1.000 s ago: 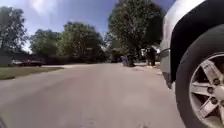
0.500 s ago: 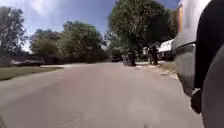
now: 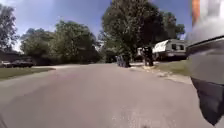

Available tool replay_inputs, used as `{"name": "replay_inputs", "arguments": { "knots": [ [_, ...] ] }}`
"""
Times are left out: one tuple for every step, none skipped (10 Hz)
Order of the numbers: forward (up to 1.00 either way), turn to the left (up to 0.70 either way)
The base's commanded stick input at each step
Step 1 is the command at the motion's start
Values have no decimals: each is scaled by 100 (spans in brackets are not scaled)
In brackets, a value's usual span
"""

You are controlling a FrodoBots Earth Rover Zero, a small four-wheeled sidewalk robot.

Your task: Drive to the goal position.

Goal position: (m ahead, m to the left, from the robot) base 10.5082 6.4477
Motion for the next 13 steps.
{"name": "replay_inputs", "arguments": {
  "knots": [
    [70,0],
    [70,0],
    [70,0],
    [70,0],
    [70,0],
    [70,0],
    [70,0],
    [70,0],
    [70,0],
    [70,0],
    [70,0],
    [70,0],
    [70,0]
  ]
}}
